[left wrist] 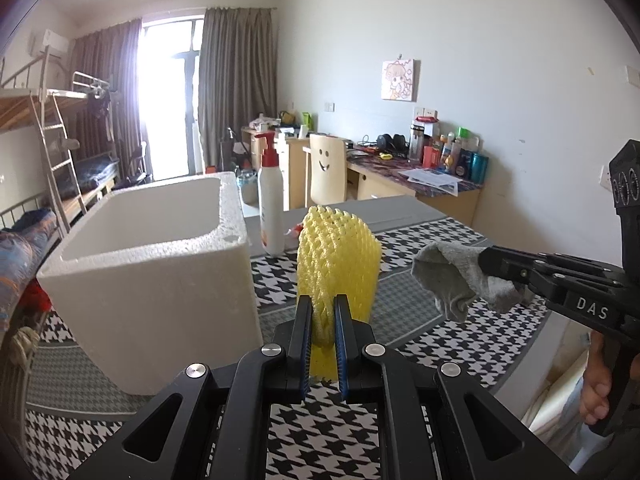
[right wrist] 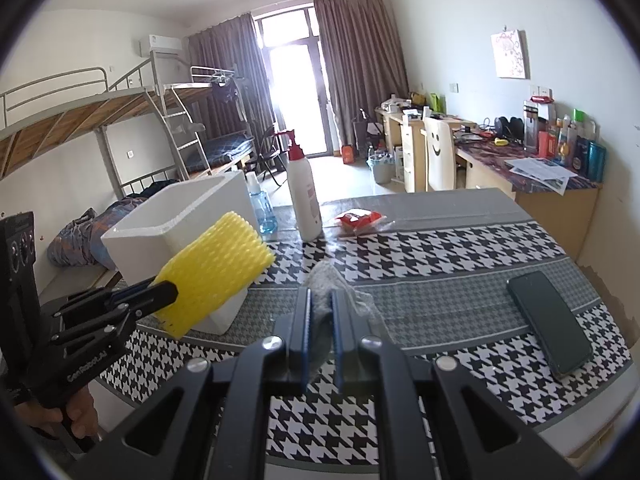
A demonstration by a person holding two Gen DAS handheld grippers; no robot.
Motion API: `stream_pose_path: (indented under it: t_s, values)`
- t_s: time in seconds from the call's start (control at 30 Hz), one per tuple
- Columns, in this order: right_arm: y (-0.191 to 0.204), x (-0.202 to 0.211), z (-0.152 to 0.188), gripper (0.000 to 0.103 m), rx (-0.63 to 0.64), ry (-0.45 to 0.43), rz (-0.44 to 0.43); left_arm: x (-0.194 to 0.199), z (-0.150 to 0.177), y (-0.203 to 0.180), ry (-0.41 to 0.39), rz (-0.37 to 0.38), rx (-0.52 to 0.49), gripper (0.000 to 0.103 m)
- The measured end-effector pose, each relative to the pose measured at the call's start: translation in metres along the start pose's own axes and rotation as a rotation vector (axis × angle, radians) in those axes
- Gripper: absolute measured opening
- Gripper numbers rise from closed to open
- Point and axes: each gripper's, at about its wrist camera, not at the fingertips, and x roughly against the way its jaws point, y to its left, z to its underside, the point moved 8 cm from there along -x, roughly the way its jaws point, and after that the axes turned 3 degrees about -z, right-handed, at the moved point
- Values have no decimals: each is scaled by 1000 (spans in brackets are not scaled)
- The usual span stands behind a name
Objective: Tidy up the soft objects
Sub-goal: 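Lift the foam net with left gripper while right gripper lifts the grey sock, then carry the foam net over the foam box while right gripper carries the sock there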
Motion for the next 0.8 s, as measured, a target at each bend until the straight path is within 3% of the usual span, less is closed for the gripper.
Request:
stream_pose_path:
  t_s: [0.8]
  values:
    - [5, 5, -28, 12, 16, -49, 0, 7, -39, 3, -82, -22, -34, 11]
